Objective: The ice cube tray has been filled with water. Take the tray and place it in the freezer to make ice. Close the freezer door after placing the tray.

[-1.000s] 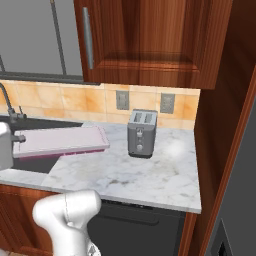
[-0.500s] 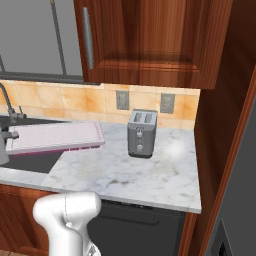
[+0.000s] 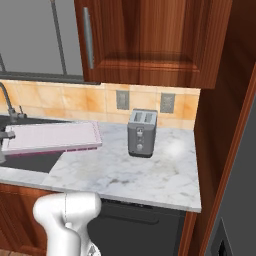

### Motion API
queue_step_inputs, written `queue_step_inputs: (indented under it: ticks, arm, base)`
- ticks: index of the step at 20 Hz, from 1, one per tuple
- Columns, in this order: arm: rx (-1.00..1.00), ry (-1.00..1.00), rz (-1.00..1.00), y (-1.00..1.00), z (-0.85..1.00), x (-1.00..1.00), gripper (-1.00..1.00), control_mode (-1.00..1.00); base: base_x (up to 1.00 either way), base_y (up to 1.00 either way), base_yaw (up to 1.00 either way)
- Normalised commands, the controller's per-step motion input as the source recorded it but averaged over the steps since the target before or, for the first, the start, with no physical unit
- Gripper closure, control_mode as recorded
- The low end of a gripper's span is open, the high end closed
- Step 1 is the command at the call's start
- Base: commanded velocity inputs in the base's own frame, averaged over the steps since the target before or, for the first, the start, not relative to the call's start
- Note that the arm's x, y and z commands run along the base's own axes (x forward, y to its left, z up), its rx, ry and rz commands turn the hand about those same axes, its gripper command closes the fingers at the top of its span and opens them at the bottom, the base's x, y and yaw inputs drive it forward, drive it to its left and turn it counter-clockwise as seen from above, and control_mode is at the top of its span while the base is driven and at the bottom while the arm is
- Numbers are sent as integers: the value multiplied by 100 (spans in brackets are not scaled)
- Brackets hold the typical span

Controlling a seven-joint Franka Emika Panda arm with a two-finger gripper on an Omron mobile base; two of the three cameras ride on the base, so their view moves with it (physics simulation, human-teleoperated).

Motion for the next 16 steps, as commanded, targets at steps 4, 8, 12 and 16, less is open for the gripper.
queue_step_inputs:
  ticks: [4,8,12,16]
  arm:
    - [0,0,0,0,0,0,100,100]
    - [0,0,0,0,0,0,100,100]
    - [0,0,0,0,0,0,100,100]
    - [0,0,0,0,0,0,100,100]
  base:
    - [-83,0,0]
    - [-100,0,0]
    - [-100,0,0]
    - [-83,0,0]
